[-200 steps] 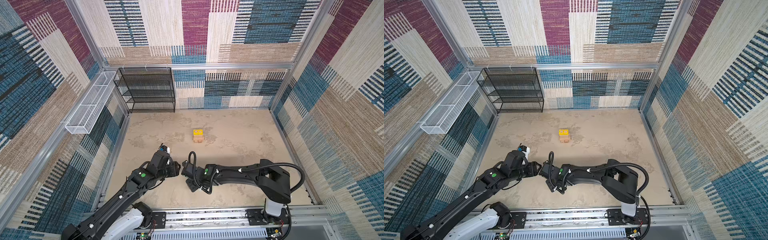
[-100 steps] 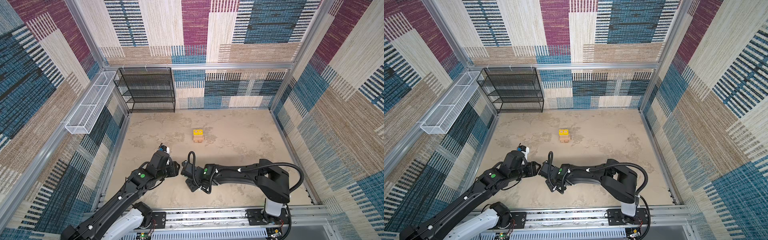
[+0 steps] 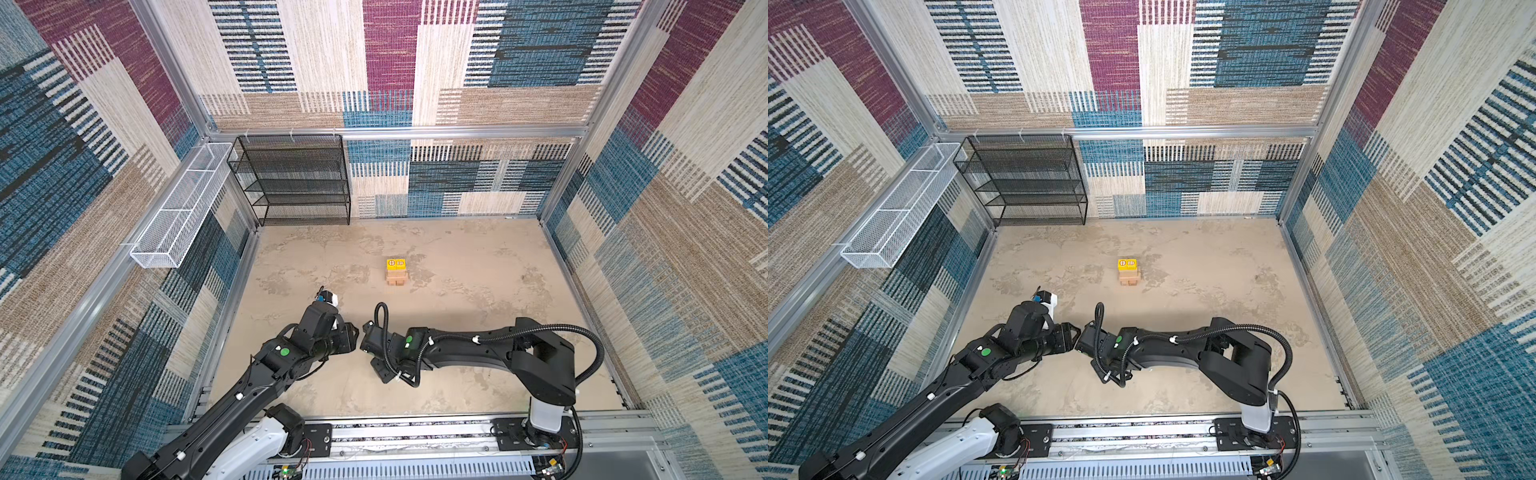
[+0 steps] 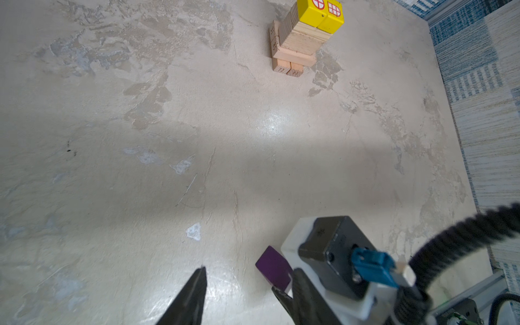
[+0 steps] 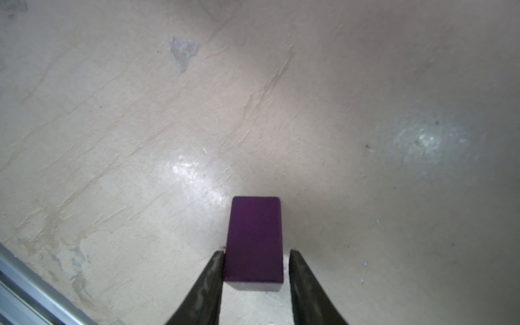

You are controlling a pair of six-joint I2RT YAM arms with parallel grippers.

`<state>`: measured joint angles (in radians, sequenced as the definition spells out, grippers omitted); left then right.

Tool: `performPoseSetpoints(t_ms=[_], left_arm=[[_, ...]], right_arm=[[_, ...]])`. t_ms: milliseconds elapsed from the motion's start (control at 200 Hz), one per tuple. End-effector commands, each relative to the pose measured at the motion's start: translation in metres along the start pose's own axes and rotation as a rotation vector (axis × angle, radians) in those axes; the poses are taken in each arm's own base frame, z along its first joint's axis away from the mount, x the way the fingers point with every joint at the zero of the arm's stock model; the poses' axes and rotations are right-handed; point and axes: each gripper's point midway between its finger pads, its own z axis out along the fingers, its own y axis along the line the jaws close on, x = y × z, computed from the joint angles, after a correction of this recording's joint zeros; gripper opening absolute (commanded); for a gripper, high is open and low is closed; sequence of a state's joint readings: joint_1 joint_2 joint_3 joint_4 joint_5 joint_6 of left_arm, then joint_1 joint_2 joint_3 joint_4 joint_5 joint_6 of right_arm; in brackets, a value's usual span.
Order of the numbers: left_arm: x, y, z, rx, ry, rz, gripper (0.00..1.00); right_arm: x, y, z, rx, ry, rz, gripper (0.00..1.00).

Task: Build the wood block tower
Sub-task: 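Lift the purple roof block and carry it toward the stack with the right gripper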

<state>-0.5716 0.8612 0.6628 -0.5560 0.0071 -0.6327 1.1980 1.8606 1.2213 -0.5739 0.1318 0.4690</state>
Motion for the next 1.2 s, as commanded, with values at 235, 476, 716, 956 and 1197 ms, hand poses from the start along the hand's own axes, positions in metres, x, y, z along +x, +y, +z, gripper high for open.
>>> performPoseSetpoints(t_ms=[235, 476, 716, 956, 1197], left_arm=[[-0.0068, -0.0044, 0.0001, 0.021, -0.025, 0.008, 0.53], [-0.0077, -0.0048, -0.0005, 0.024, -0.027, 0.011, 0.53], [-0.0084, -0.0042, -0.0006, 0.023, -0.028, 0.013, 0.53], [-0.0085, -0.0030, -0.0006, 0.021, -0.028, 0.014, 0.53], [-0.0065, -0.0013, -0.0005, 0.019, -0.024, 0.011, 0.53]], right_arm=[[-0.0036, -0.0011, 0.0010, 0.018, -0.007, -0.013, 0.41], [-0.0062, 0.0001, 0.0001, 0.018, -0.008, -0.019, 0.37], [-0.0048, -0.0005, 0.0026, 0.027, 0.006, -0.029, 0.38], [-0.0057, 0.0000, 0.0022, 0.027, 0.006, -0.032, 0.37], [-0.0023, -0.0021, 0.0035, 0.034, 0.017, -0.032, 0.38]])
